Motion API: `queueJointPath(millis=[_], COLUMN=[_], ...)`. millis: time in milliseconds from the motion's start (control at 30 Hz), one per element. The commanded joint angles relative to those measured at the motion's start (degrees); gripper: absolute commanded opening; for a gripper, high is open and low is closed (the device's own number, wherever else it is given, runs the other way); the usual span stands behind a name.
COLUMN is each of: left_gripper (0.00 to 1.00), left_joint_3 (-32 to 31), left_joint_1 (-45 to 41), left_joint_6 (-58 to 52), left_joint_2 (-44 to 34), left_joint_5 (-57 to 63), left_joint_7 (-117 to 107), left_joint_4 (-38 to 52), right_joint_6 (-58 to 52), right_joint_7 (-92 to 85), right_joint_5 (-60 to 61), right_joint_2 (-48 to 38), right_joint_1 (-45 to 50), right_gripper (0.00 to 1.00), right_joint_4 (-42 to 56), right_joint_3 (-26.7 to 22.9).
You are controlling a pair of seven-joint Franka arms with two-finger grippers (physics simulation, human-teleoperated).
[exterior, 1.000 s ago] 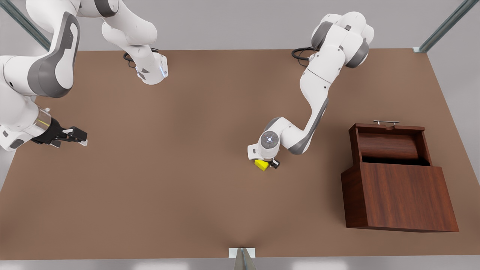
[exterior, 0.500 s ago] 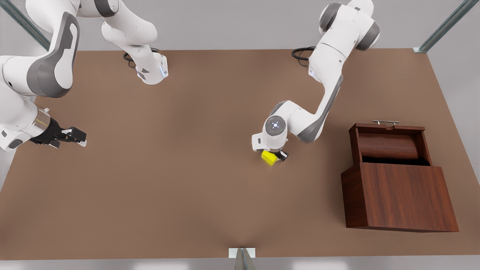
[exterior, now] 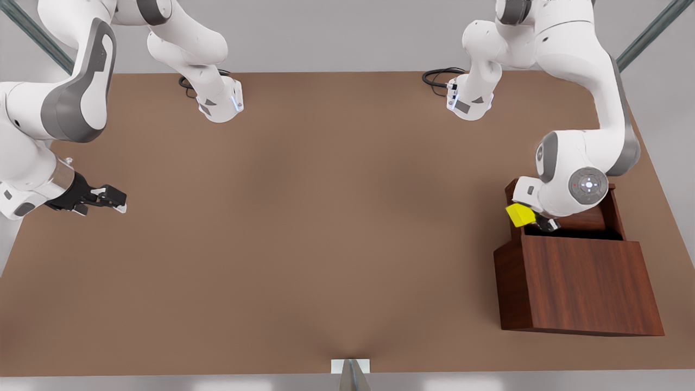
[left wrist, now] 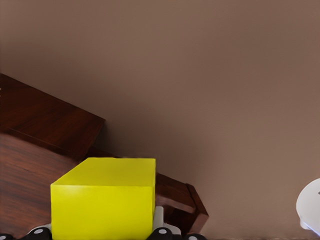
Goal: Open the drawer with left arm, place the square in the middle with right arm, and place the square in the drawer with left arm
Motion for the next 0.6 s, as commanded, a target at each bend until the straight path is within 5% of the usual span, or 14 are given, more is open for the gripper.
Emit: queueJointPath(millis=[0, 233, 267, 300, 567], left_gripper=[0.69, 0.71, 0.78, 1.0, 1.0], left_joint_3=[0.68, 8.77, 8.77, 8.86, 9.3], left_joint_1=[-0.18, 1.4, 1.58, 1.58, 1.58], left_joint_6=[0.16, 3.32, 3.23, 3.23, 0.96], left_joint_2=[0.04, 1.71, 1.97, 2.85, 3.29], left_joint_5=[-0.62, -0.62, -0.62, -0.62, -0.71], left_joint_7=[1.08, 11.55, 11.64, 12.16, 6.65], left_joint_4=[-0.26, -4.13, -4.13, -4.13, -3.26], right_joint_6=[0.0, 0.0, 0.0, 0.0, -0.18], right_joint_7=[0.0, 0.0, 0.0, 0.0, 0.0], right_joint_5=[0.0, -0.09, -0.09, -0.09, 0.0], right_joint_2=[0.0, 0.0, 0.0, 0.0, -0.18], right_joint_1=[-0.02, -0.02, -0.02, -0.02, -0.02], right_gripper=[1.0, 1.0, 1.0, 1.0, 1.0], right_joint_4=[0.0, 0.0, 0.0, 0.0, 0.0], right_joint_3=[0.0, 0.0, 0.0, 0.0, -0.09])
